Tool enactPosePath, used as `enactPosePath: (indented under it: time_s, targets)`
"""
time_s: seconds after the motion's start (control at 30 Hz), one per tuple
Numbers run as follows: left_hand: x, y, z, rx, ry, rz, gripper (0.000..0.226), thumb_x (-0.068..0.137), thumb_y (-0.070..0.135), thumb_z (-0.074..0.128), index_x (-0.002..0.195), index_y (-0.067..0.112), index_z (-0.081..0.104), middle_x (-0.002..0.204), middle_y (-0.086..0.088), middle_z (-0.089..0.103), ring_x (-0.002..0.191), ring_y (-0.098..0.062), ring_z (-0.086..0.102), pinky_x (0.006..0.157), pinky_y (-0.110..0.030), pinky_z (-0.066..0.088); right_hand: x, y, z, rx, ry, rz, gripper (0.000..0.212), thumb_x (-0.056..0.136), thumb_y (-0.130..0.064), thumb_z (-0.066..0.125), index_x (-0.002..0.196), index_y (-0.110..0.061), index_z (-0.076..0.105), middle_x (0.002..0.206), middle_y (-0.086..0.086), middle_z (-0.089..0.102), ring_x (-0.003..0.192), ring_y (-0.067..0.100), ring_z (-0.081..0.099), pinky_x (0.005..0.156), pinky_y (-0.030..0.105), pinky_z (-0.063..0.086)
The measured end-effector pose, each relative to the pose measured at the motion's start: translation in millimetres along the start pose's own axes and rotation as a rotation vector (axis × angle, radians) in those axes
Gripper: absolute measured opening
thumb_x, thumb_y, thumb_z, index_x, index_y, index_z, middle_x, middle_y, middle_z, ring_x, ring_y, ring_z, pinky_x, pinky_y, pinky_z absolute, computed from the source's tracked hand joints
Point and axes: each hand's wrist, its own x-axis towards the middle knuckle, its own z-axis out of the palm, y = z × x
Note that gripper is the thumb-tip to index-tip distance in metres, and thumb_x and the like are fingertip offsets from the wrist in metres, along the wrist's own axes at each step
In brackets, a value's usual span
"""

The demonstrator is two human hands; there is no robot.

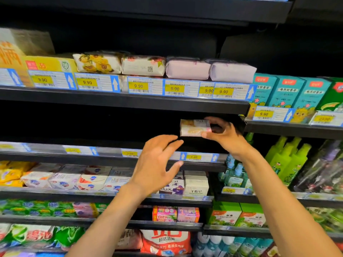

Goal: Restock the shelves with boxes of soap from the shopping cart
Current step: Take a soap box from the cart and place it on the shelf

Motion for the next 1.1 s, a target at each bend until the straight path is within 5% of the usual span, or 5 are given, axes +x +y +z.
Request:
enactPosePath:
  time_s: [0.37, 0.6, 0.77, 0.9, 1.1]
  targets:
    - [-15, -11, 21, 0.263, -0.225, 0.126, 0.069, 0.095, 0.050, 0.051, 0.157, 0.027, 0.029, 0.156, 0.003, 0.041, 0.141, -0.017, 0.040, 0.120, -0.043, 0.026, 49, 12, 8, -0.034, 0.069, -0.037, 0.031, 0.097, -0.012, 0.070, 0.126, -0.001, 0.064, 0.122, 0.005, 0.070, 0.100, 0.013, 0.070, 0.081, 0.020, 0.056]
    - [-15, -14, 23, 0.251, -0.237, 0.124, 0.070, 0.096, 0.049, 0.049, 0.158, 0.028, 0.024, 0.154, 0.004, 0.041, 0.138, -0.018, 0.041, 0.117, -0.042, 0.029, 49, 26, 10, -0.032, 0.075, -0.012, 0.040, 0.097, -0.001, 0.064, 0.134, -0.014, 0.054, 0.113, -0.016, 0.062, 0.096, -0.016, 0.063, 0.079, 0.006, 0.049]
    - [-12, -16, 23, 0.248, -0.254, 0.128, 0.070, 0.096, 0.050, 0.047, 0.158, 0.029, 0.021, 0.154, 0.004, 0.040, 0.139, -0.017, 0.039, 0.118, -0.042, 0.027, 50, 22, 8, -0.038, 0.056, 0.016, 0.048, 0.097, -0.007, 0.067, 0.142, -0.012, 0.052, 0.123, -0.004, 0.061, 0.117, 0.014, 0.058, 0.080, 0.007, 0.050]
    - [-11, -16, 20, 0.241, -0.277, 0.134, 0.070, 0.096, 0.049, 0.047, 0.158, 0.028, 0.021, 0.153, 0.004, 0.040, 0.139, -0.018, 0.039, 0.117, -0.043, 0.027, 43, 15, 7, -0.076, 0.039, 0.001, 0.037, 0.097, -0.001, 0.064, 0.125, -0.024, 0.056, 0.113, -0.018, 0.063, 0.101, -0.014, 0.062, 0.080, 0.004, 0.047]
    - [-7, -7, 11, 0.163, -0.292, 0.106, 0.069, 0.095, 0.045, 0.052, 0.157, 0.025, 0.028, 0.157, -0.002, 0.037, 0.146, -0.021, 0.032, 0.123, -0.046, 0.019, 21, 14, -1, -0.099, 0.105, 0.075, 0.041, 0.094, -0.014, 0.073, 0.134, -0.017, 0.063, 0.129, -0.002, 0.067, 0.120, 0.011, 0.063, 0.113, 0.039, 0.046]
